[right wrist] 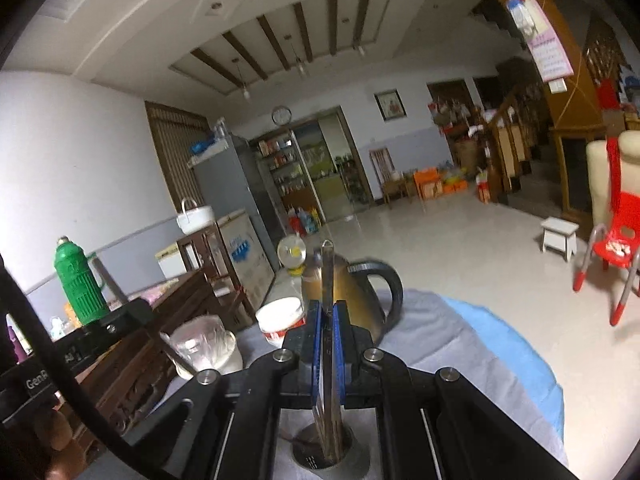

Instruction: Organize utensils

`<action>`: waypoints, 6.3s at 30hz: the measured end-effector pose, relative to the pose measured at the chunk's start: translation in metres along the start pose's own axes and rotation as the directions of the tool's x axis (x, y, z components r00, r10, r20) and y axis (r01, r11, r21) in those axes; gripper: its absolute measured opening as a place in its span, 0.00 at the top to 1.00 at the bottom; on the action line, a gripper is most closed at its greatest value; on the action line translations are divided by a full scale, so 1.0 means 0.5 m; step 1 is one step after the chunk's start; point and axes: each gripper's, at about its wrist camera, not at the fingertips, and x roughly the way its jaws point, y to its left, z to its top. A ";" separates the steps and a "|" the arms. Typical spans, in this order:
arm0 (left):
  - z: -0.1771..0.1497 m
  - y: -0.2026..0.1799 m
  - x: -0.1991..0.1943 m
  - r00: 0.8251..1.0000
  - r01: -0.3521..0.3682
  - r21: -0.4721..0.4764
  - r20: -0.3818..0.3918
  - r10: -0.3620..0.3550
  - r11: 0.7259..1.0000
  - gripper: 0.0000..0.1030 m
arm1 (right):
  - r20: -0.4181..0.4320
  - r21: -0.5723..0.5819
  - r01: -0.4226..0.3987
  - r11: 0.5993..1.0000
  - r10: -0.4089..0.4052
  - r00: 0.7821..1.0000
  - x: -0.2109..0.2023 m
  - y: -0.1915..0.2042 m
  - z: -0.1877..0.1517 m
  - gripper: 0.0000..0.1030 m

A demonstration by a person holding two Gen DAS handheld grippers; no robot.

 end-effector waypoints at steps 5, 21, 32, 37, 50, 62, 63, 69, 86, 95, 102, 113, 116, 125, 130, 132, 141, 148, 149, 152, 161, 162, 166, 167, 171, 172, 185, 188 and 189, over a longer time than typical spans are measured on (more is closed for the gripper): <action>-0.063 0.010 0.065 0.992 -0.007 -0.015 -0.127 0.005 1.000 0.94 | -0.117 -0.010 -0.004 1.000 0.003 0.993 0.035 -0.015 -0.034 0.94; -0.169 0.052 -0.056 0.951 -0.148 0.169 -0.246 0.187 0.974 0.21 | -0.211 0.202 -0.129 0.971 0.172 0.962 -0.007 -0.069 -0.102 0.38; -0.222 0.102 -0.107 0.909 -0.261 0.164 -0.291 0.299 0.951 0.15 | -0.224 0.130 -0.097 0.987 0.125 0.967 -0.079 -0.043 -0.179 0.39; -0.222 0.112 -0.127 0.905 -0.307 0.171 -0.252 0.343 0.936 0.15 | -0.238 0.056 -0.102 0.993 0.113 0.965 -0.119 -0.013 -0.204 0.39; -0.246 0.105 -0.128 0.859 -0.394 0.245 -0.244 0.450 0.886 0.14 | -0.224 -0.059 -0.061 0.996 0.047 0.973 -0.184 0.039 -0.220 0.39; -0.249 0.108 -0.131 0.842 -0.427 0.250 -0.241 0.483 0.869 0.14 | -0.154 -0.152 0.038 0.988 -0.061 0.986 -0.195 0.083 -0.236 0.39; -0.249 0.108 -0.131 0.841 -0.430 0.250 -0.239 0.485 0.868 0.14 | -0.156 -0.151 0.036 0.988 -0.060 0.986 -0.194 0.084 -0.237 0.39; -0.249 0.114 -0.130 0.835 -0.442 0.252 -0.235 0.497 0.861 0.14 | -0.143 -0.167 0.036 0.985 -0.061 0.988 -0.200 0.096 -0.240 0.39; -0.243 0.137 -0.136 0.833 -0.451 0.231 -0.237 0.500 0.862 0.14 | -0.151 -0.180 0.034 0.983 -0.062 0.987 -0.199 0.116 -0.240 0.39; -0.242 0.146 -0.145 0.835 -0.453 0.221 -0.234 0.498 0.864 0.14 | -0.145 -0.190 0.045 0.981 -0.074 0.987 -0.198 0.122 -0.239 0.39; -0.242 0.134 -0.136 0.834 -0.447 0.237 -0.237 0.498 0.863 0.14 | -0.149 -0.184 0.057 0.981 -0.085 0.985 -0.196 0.112 -0.240 0.39; -0.247 0.096 -0.121 0.836 -0.430 0.272 -0.240 0.493 0.861 0.14 | -0.139 -0.167 0.086 0.982 -0.109 0.984 -0.196 0.075 -0.233 0.39; -0.246 0.084 -0.120 0.839 -0.425 0.279 -0.237 0.490 0.861 0.14 | -0.135 -0.167 0.094 0.981 -0.117 0.984 -0.197 0.065 -0.231 0.39; -0.245 0.056 -0.121 0.847 -0.408 0.297 -0.230 0.480 0.863 0.14 | -0.150 -0.153 0.107 0.982 -0.130 0.980 -0.195 0.040 -0.229 0.39; -0.246 0.053 -0.126 0.848 -0.407 0.298 -0.227 0.479 0.863 0.14 | -0.168 -0.156 0.107 0.982 -0.133 0.977 -0.193 0.041 -0.233 0.39; -0.245 0.054 -0.130 0.848 -0.410 0.294 -0.225 0.480 0.863 0.14 | -0.176 -0.154 0.104 0.983 -0.131 0.976 -0.192 0.041 -0.233 0.39; -0.240 0.072 -0.146 0.851 -0.418 0.272 -0.217 0.478 0.867 0.14 | -0.189 -0.169 0.090 0.982 -0.122 0.974 -0.194 0.059 -0.237 0.39; -0.233 0.089 -0.162 0.855 -0.425 0.246 -0.208 0.476 0.871 0.14 | -0.193 -0.185 0.087 0.979 -0.123 0.973 -0.196 0.076 -0.239 0.39; -0.233 0.090 -0.164 0.855 -0.426 0.244 -0.206 0.476 0.871 0.14 | -0.194 -0.187 0.087 0.978 -0.124 0.973 -0.198 0.078 -0.239 0.39; -0.230 0.097 -0.174 0.857 -0.430 0.232 -0.200 0.475 0.873 0.14 | -0.194 -0.187 0.087 0.978 -0.124 0.973 -0.198 0.080 -0.238 0.39; -0.224 0.106 -0.208 0.859 -0.443 0.209 -0.177 0.480 0.872 0.14 | -0.185 -0.207 0.082 0.975 -0.121 0.975 -0.213 0.105 -0.237 0.39; -0.224 0.106 -0.214 0.860 -0.444 0.208 -0.173 0.480 0.871 0.14 | -0.183 -0.208 0.080 0.975 -0.120 0.976 -0.219 0.108 -0.236 0.39; -0.227 0.098 -0.240 0.862 -0.448 0.206 -0.158 0.481 0.870 0.14 | -0.173 -0.206 0.075 0.976 -0.112 0.979 -0.243 0.115 -0.234 0.39; -0.227 0.096 -0.245 0.863 -0.449 0.206 -0.155 0.482 0.870 0.14 | -0.170 -0.205 0.074 0.976 -0.110 0.979 -0.250 0.116 -0.234 0.39; -0.229 0.080 -0.281 0.867 -0.452 0.207 -0.126 0.482 0.868 0.14 | -0.150 -0.202 0.072 0.977 -0.103 0.983 -0.280 0.118 -0.232 0.39; -0.229 0.077 -0.289 0.868 -0.453 0.206 -0.120 0.482 0.867 0.14 | -0.144 -0.203 0.071 0.977 -0.102 0.984 -0.289 0.119 -0.231 0.39; -0.253 0.031 -0.401 0.860 -0.487 0.225 -0.047 0.509 0.844 0.14 | -0.089 -0.198 0.044 0.979 -0.063 0.994 -0.397 0.125 -0.239 0.39; -0.251 0.022 -0.420 0.860 -0.489 0.227 -0.034 0.508 0.842 0.14 | -0.076 -0.205 0.034 0.978 -0.051 0.996 -0.417 0.133 -0.237 0.39; -0.250 0.020 -0.425 0.861 -0.489 0.228 -0.028 0.508 0.842 0.14 | -0.070 -0.211 0.033 0.977 -0.049 0.996 -0.423 0.137 -0.236 0.39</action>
